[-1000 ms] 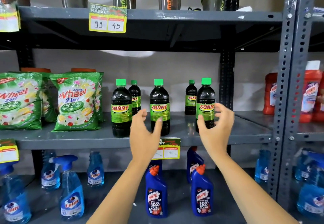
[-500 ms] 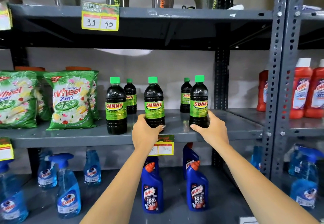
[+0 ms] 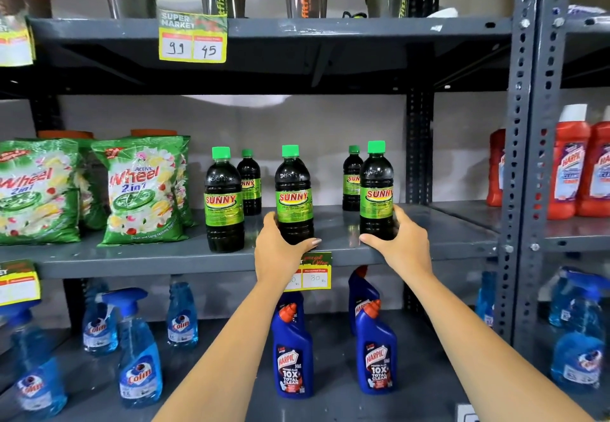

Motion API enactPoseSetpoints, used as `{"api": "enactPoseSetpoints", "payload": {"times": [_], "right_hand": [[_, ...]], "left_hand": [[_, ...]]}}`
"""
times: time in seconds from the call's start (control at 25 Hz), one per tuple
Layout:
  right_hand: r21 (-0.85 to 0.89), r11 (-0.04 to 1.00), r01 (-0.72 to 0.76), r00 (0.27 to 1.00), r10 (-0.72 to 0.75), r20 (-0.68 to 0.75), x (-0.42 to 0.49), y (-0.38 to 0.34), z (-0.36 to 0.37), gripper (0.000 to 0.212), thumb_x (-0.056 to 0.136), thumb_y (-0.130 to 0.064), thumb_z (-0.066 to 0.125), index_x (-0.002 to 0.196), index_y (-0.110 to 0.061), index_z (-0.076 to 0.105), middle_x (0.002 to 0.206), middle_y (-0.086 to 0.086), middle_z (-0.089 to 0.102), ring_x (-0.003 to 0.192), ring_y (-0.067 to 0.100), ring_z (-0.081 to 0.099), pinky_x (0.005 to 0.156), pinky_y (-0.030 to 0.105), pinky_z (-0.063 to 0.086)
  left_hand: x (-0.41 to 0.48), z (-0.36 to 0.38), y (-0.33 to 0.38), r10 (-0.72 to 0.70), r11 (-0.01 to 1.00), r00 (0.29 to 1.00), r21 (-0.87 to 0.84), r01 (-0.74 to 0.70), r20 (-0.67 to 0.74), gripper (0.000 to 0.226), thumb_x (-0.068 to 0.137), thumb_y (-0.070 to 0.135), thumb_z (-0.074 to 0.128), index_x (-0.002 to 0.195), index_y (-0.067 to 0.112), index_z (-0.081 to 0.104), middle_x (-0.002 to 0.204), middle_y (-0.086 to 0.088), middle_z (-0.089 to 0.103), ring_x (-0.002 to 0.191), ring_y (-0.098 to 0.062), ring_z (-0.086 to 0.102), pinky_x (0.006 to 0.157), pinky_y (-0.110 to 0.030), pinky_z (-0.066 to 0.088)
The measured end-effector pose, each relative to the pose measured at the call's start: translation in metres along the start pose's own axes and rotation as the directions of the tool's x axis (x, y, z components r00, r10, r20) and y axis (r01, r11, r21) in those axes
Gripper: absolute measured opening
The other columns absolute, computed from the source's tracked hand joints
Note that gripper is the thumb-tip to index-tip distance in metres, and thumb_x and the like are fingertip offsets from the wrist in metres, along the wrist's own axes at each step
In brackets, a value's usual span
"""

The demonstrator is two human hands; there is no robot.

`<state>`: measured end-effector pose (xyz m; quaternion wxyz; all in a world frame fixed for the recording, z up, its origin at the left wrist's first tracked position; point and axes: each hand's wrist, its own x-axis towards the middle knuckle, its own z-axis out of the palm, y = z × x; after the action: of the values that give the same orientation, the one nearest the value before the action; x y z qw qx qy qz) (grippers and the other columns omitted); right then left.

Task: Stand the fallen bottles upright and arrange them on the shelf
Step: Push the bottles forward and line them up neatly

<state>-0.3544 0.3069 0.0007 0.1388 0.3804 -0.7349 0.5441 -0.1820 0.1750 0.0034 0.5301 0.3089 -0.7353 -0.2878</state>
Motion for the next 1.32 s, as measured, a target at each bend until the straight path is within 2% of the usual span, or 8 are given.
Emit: {"api": "enactPoseSetpoints", "payload": {"times": [0.08,0.2,0.32,0.4,0.48,0.6,0.8,1.32], "right_hand": [[0.04,0.998,-0.04,0.991,0.045,-0.127,-0.007,-0.004,0.002,0.1,0.07,-0.052,0.079,0.148,-0.015,0.029,0.147,0.007,0.041,0.136,0.025,0.04,0.106,0.042,0.04],[0.073,0.97,0.23,0.885,-0.177,-0.431,-0.025,-0.028,0.018,0.054,0.083,-0.043,0.065,0.126,-0.013,0.053,0.116,0.003,0.055,0.106,0.021,0.055,0.089,0.044,0.05],[0.091,0.972,0.215,0.967,-0.199,-0.158,-0.031,-0.071,0.048,0.049,0.078,-0.05,0.065,0.113,-0.016,0.063,0.098,-0.004,0.061,0.087,0.014,0.06,0.076,0.041,0.054],[0.017,0.993,0.115,0.984,-0.116,0.133,-0.032,-0.091,0.068,0.066,0.067,-0.064,0.069,0.116,-0.022,0.058,0.103,-0.007,0.063,0.095,0.014,0.06,0.081,0.037,0.052],[-0.118,0.99,0.072,0.978,-0.047,0.206,-0.033,-0.099,0.085,0.074,0.061,-0.066,0.073,0.116,-0.022,0.05,0.107,-0.003,0.066,0.1,0.021,0.062,0.081,0.037,0.052],[-0.173,0.985,0.01,0.992,0.011,0.122,-0.03,-0.095,0.098,0.062,0.066,-0.051,0.079,0.111,-0.018,0.051,0.105,0.002,0.069,0.101,0.026,0.065,0.078,0.037,0.052],[-0.176,0.984,-0.02,1.0,0.02,0.001,-0.033,-0.091,0.102,0.053,0.066,-0.052,0.077,0.104,-0.021,0.057,0.096,-0.001,0.07,0.095,0.023,0.065,0.073,0.033,0.051],[-0.13,0.991,-0.03,0.999,0.033,0.021,-0.04,-0.092,0.101,0.067,0.066,-0.05,0.08,0.117,-0.018,0.05,0.106,0.002,0.067,0.101,0.026,0.063,0.078,0.039,0.053]], "left_hand": [[-0.008,-0.008,0.0,0.094,0.996,0.992,0.007,-0.094,-0.082,0.078,0.073,0.041,0.08,0.135,0.013,0.042,0.132,-0.004,0.054,0.12,-0.022,0.049,0.093,-0.031,0.04],[-0.015,-0.039,-0.013,0.36,0.931,0.857,0.191,-0.31,-0.368,0.054,0.084,0.039,0.069,0.128,0.013,0.05,0.127,-0.008,0.055,0.115,-0.023,0.047,0.094,-0.035,0.038],[-0.005,-0.076,-0.033,0.312,0.937,0.822,0.298,-0.183,-0.477,0.065,0.078,0.037,0.075,0.129,0.01,0.045,0.127,-0.016,0.049,0.117,-0.033,0.042,0.093,-0.046,0.038],[0.009,-0.091,-0.049,0.169,0.938,0.899,0.345,-0.022,-0.403,0.087,0.069,0.05,0.078,0.134,0.008,0.038,0.126,-0.018,0.051,0.118,-0.036,0.044,0.093,-0.053,0.04],[0.019,-0.098,-0.062,0.048,0.926,0.97,0.373,0.047,-0.239,0.094,0.067,0.063,0.074,0.135,0.008,0.039,0.119,-0.012,0.062,0.115,-0.032,0.053,0.103,-0.053,0.031],[0.025,-0.101,-0.073,0.017,0.911,0.992,0.411,0.035,-0.123,0.067,0.073,0.072,0.059,0.113,0.019,0.061,0.093,-0.002,0.073,0.101,-0.024,0.064,0.115,-0.05,0.01],[0.024,-0.101,-0.074,0.091,0.914,0.981,0.405,-0.014,-0.172,0.065,0.07,0.073,0.062,0.103,0.017,0.069,0.076,-0.002,0.074,0.086,-0.022,0.068,0.117,-0.045,0.007],[0.022,-0.099,-0.078,0.145,0.919,0.98,0.385,-0.082,-0.137,0.066,0.071,0.073,0.06,0.102,0.016,0.061,0.075,0.005,0.069,0.083,-0.018,0.066,0.108,-0.044,0.025]]}}
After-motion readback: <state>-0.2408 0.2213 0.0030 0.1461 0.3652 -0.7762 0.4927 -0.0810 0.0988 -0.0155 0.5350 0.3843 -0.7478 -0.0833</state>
